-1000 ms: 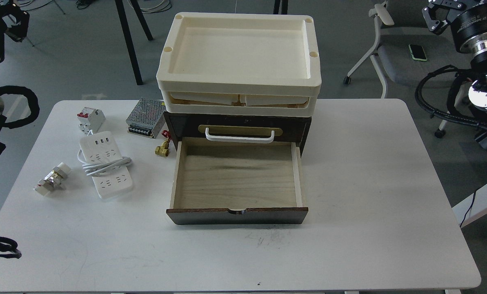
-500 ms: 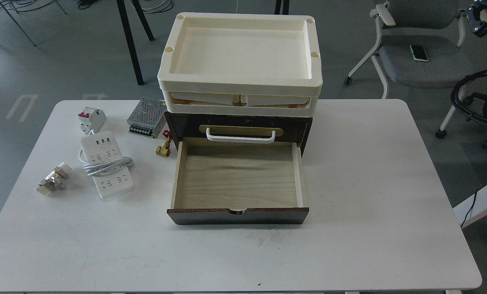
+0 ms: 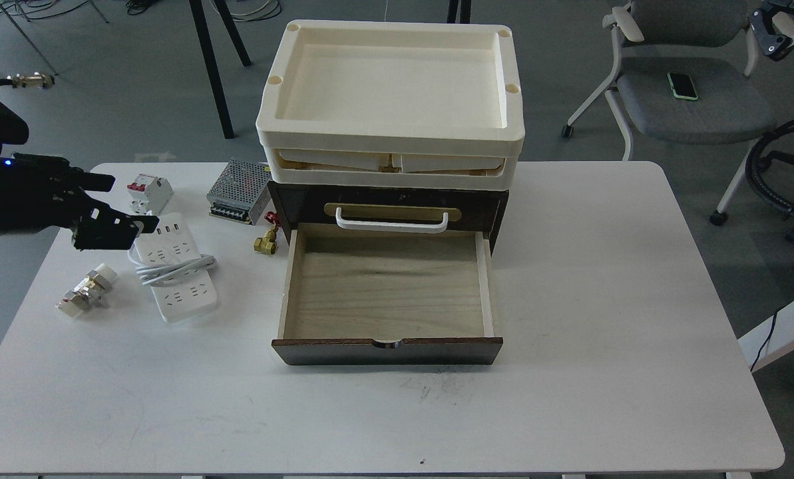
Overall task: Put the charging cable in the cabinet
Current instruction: 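Grasp the white power strip with its cable using the left gripper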
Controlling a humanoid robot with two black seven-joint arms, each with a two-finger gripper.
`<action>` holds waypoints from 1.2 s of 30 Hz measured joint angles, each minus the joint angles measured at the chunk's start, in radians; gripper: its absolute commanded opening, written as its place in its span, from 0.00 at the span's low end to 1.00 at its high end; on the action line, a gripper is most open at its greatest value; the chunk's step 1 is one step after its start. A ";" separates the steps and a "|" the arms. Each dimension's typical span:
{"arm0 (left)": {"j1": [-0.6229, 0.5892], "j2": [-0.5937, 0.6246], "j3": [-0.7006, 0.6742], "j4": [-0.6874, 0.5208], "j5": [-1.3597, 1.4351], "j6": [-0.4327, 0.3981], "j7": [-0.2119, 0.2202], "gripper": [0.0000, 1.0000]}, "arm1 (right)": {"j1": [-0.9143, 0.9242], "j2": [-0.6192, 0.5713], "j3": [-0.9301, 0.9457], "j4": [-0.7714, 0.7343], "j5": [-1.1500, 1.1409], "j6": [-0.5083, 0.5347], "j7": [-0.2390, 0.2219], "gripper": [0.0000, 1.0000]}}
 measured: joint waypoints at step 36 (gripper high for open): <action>0.136 -0.560 0.174 0.766 0.142 0.350 0.000 0.66 | -0.125 -0.096 0.042 0.001 0.003 0.000 0.002 1.00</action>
